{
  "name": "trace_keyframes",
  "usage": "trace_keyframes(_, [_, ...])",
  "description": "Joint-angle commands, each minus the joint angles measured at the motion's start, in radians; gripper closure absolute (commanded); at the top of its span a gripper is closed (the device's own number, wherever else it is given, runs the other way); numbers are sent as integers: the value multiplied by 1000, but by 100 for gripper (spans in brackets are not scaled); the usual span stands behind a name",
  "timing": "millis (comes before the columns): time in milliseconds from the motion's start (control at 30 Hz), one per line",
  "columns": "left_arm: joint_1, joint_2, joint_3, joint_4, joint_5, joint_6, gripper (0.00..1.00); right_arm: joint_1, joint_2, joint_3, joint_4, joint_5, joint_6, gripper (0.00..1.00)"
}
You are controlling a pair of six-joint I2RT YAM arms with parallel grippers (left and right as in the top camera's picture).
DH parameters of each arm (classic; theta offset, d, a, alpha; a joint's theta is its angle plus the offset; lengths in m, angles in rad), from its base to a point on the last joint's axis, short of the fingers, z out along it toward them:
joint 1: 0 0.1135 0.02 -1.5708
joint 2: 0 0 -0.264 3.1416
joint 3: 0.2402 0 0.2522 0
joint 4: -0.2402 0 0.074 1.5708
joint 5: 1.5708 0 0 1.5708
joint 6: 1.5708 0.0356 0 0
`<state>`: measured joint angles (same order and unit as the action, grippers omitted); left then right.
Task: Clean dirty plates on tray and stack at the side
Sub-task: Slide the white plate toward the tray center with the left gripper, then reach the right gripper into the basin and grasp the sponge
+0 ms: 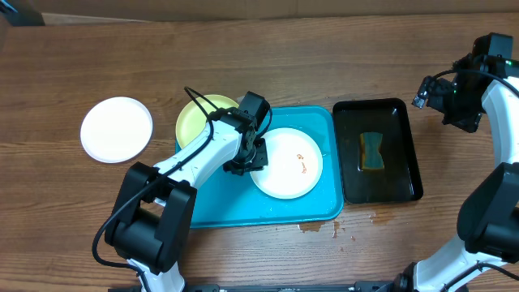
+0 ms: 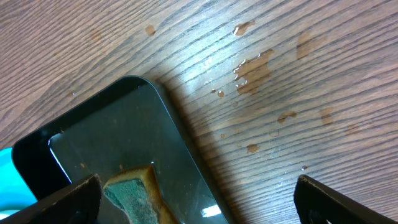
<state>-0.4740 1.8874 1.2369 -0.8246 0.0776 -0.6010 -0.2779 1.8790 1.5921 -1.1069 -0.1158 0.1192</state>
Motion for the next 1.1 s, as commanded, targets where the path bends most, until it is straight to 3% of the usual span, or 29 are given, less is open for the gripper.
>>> trace_keyframes(0, [-3, 11, 17, 2, -6, 3, 56, 0, -4, 12, 5, 3, 6, 0])
trace_keyframes(500, [-11, 12, -43, 73, -64, 3, 75, 0, -4, 12, 13, -7, 13, 0])
trace_keyframes(567, [-11, 13, -43, 74, -67, 3, 85, 0, -4, 12, 36, -20, 13, 0])
trace_keyframes(667, [-12, 19, -44, 74, -72, 3, 93, 0, -4, 12, 64, -20, 13, 0])
trace_keyframes(867, [-12, 35, -45, 74, -88, 3, 96, 2, -4, 12, -53, -240, 12, 0])
trace_keyframes(900, [-12, 37, -45, 74, -88, 3, 96, 8, -4, 12, -84, -278, 12, 12])
trace_keyframes(1067, [-12, 37, -45, 77, -88, 3, 95, 80, -4, 10, -213, -211, 12, 21])
